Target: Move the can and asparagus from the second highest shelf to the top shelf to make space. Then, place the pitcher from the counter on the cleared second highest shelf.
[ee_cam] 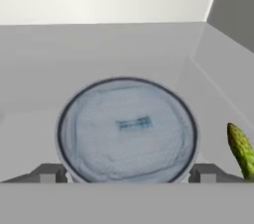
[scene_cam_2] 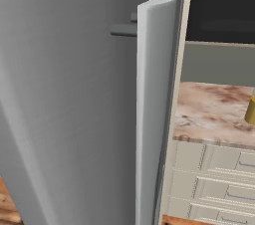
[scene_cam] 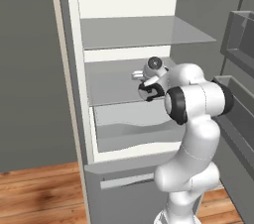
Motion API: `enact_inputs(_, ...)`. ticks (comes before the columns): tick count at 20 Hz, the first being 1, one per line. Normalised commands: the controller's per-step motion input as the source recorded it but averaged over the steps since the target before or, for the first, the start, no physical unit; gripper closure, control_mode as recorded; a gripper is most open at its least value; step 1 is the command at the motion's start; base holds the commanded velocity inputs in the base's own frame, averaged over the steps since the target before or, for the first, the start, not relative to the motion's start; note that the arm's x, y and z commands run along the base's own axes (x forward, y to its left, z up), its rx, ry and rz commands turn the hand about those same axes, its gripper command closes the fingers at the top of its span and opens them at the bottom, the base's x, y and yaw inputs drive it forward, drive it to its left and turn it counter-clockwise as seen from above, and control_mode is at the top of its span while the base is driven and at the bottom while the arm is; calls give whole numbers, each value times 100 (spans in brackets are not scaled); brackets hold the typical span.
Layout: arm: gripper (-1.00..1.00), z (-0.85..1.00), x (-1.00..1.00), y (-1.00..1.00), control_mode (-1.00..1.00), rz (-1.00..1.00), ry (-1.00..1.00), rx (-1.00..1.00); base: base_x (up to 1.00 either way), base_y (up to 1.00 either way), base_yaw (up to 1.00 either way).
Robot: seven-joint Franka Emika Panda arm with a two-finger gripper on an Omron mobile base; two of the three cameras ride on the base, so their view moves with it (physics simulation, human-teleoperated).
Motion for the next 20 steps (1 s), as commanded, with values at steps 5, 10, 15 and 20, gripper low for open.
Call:
enact_inputs(5,100,21,-57,12,-100,0,-18,0,0,0,0)
enact_inputs(10,100,48,-66,26,-100,3,-9,-2,0,0,0)
enact_inputs(15,100,64,-67,34,-100,5,0,-6,0,0,0)
enact_inputs(20,100,75,-64,31,-100,4,6,-5,0,0,0)
